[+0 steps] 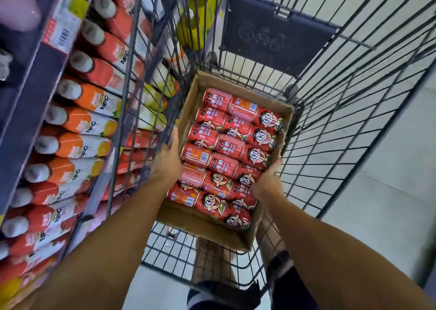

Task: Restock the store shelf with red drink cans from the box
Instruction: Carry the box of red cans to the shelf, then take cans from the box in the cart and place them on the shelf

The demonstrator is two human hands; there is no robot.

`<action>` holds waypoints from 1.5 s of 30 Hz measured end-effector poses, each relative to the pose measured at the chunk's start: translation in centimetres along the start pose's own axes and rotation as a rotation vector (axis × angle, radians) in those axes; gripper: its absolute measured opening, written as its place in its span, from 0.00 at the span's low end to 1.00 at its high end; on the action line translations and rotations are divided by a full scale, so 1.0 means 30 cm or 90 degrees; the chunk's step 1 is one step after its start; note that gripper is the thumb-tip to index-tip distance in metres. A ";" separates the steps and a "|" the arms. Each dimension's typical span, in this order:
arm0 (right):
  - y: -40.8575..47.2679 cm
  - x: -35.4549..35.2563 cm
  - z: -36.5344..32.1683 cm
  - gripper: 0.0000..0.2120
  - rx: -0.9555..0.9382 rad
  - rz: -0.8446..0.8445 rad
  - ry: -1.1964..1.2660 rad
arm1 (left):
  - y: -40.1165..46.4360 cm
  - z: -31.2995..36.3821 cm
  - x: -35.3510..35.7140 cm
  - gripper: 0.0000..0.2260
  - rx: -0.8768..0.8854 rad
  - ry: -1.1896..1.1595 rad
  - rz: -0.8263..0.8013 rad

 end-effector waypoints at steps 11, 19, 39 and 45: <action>-0.368 -0.104 -0.221 0.12 -0.325 -0.129 -0.630 | -0.459 0.078 -0.183 0.18 -0.043 0.021 -0.036; -0.635 -0.139 -0.186 0.14 -0.478 -0.070 -0.729 | -0.760 0.064 -0.209 0.19 -0.030 0.065 0.005; -0.634 -0.229 -0.133 0.16 -0.706 -0.224 -0.918 | -1.065 0.204 -0.198 0.17 -0.269 -0.132 -0.013; -0.661 -0.213 -0.121 0.17 -0.733 -0.284 -0.984 | -1.147 0.239 -0.154 0.17 -0.324 -0.164 -0.023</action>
Point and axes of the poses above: each hand's wrist, its own y-axis towards the middle knuckle, its own x-axis out of the palm, z = x × y, the point moved 5 cm from there along y, towards the middle knuckle, and after that the axes turned 12 degrees about y, right-handed, at the moved point
